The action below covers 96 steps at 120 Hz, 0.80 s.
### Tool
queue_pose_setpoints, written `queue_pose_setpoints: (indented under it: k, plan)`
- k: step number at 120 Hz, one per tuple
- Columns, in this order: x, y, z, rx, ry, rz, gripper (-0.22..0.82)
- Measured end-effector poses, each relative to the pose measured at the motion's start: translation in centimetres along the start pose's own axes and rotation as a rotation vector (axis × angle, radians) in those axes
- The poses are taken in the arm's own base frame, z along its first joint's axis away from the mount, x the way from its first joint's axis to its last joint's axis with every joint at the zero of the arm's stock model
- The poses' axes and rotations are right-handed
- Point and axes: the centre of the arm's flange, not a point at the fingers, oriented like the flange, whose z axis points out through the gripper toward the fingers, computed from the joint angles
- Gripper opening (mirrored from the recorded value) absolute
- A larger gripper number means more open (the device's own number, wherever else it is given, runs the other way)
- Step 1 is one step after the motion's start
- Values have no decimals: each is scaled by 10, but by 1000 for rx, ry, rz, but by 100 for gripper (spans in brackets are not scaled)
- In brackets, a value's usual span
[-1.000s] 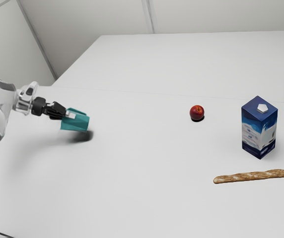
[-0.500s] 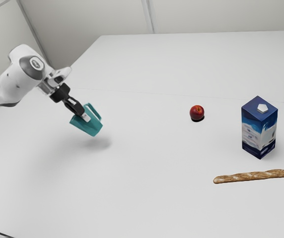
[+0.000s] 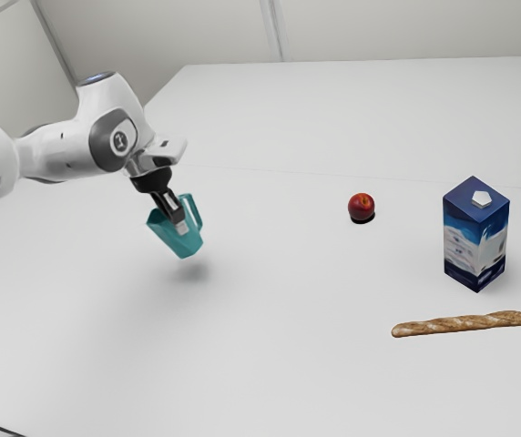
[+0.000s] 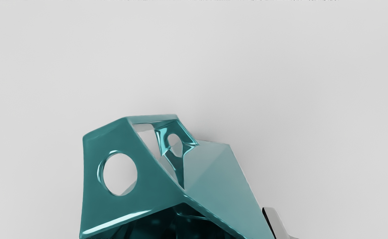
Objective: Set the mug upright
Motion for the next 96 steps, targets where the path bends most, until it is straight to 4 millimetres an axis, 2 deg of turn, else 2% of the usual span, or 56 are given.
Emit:
queue_pose_setpoints:
  k: [33, 57, 87, 96]
  plan:
    - [20, 8, 32, 72, -61, -30, -18]
    - [26, 12, 52, 105, -93, -57, -18]
    - [28, 12, 60, 119, -100, -105, -18]
    - [29, 13, 60, 119, -99, -116, -14]
